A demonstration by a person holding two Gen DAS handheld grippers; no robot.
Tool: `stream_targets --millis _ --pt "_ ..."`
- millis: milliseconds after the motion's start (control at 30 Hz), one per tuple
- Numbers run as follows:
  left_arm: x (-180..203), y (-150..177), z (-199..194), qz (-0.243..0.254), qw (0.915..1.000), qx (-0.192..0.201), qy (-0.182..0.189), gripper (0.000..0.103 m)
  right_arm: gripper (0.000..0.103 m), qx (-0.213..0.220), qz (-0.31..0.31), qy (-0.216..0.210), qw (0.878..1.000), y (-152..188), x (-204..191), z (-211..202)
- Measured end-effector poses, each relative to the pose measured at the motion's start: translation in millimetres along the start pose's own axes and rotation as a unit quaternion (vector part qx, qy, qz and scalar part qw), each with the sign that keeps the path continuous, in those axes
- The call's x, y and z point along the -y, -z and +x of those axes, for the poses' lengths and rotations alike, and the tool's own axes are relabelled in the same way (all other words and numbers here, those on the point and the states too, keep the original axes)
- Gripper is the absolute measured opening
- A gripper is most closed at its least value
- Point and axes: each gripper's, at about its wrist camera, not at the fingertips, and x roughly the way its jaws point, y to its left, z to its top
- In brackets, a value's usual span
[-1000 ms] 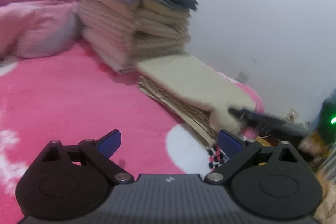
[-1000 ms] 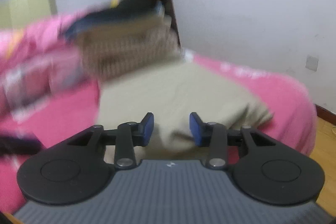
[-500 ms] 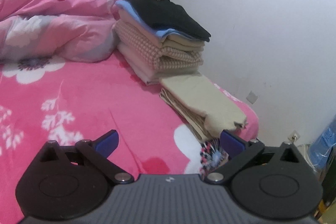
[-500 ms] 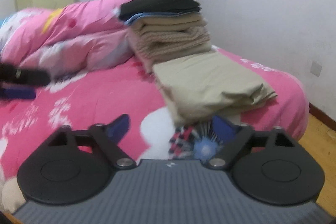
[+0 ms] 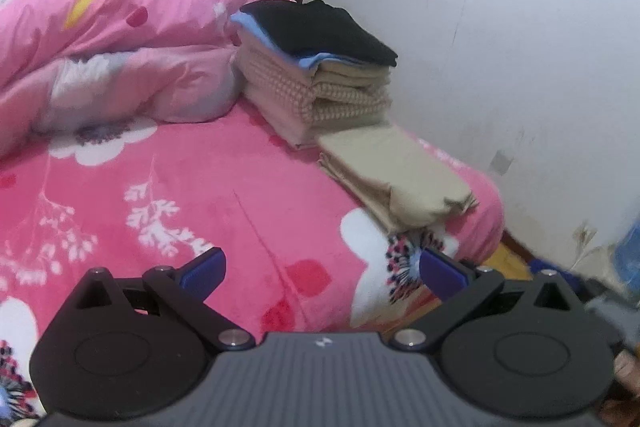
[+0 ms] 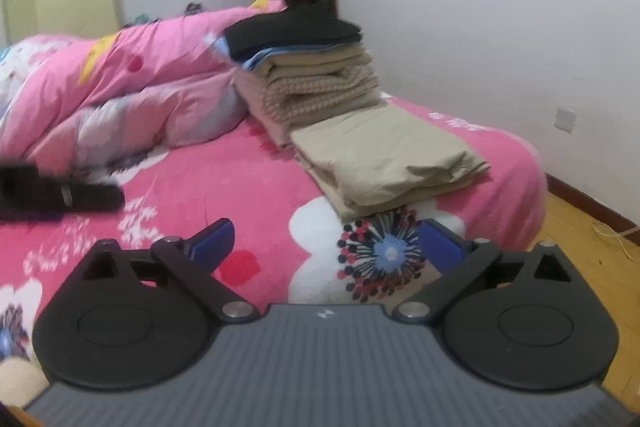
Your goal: Fold clothes
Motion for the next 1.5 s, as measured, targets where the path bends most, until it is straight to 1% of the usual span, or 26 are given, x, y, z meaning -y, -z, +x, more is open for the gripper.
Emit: stream_targets --millis 100,233,267,367,433,533,667,733,833,933,1100,1367,1433,1500 --pt "11 5 -2 0.026 0.9991 0.009 -0.032 0.103 0.102 0.012 0.006 0.026 1.000 0 0 -6" --pt "18 7 -3 0.031 0.9971 0.027 -0.064 0.103 0.102 0.015 0.008 0.047 0.999 0 -1 -8" --pt "18 7 -3 0.029 0.9969 0.028 -0.068 0.103 0.102 0.015 0.006 0.054 0.998 1 -1 -7" --pt "18 6 -2 0.025 0.9974 0.025 -0.063 0.103 0.102 0.021 -0.004 0.067 0.998 5 -2 -6" --pt "20 6 -2 0.033 0.9966 0.027 -0.070 0.103 0.102 0.023 -0.004 0.061 0.998 6 -2 -7" --pt "23 7 -2 0.045 0.9951 0.031 -0.082 0.103 0.102 0.025 0.009 0.032 0.999 7 3 -9" --pt "27 7 -3 0.055 0.9918 0.039 -0.108 0.103 0.102 0.021 0.028 0.027 0.999 4 7 -10" --pt "26 7 -2 0.052 0.9920 0.036 -0.110 0.103 0.102 0.023 0.026 0.040 0.999 4 5 -11" --pt "24 6 -2 0.044 0.9928 0.031 -0.108 0.103 0.102 0.026 0.006 0.058 0.998 5 1 -12" --pt "23 7 -1 0.044 0.9923 0.028 -0.113 0.103 0.102 0.023 -0.004 0.059 0.998 6 -3 -12" --pt "21 9 0 0.040 0.9930 0.016 -0.110 0.102 0.102 0.010 0.000 0.068 0.998 5 -6 -12" --pt "18 11 -4 0.028 0.9939 0.014 -0.106 0.102 0.102 0.003 0.010 0.076 0.997 3 -3 -15" --pt "18 11 -4 0.030 0.9930 0.015 -0.113 0.102 0.102 0.001 0.006 0.073 0.997 2 -2 -15" --pt "18 11 -3 0.029 0.9925 0.016 -0.118 0.102 0.102 0.010 0.000 0.077 0.997 2 -3 -18"
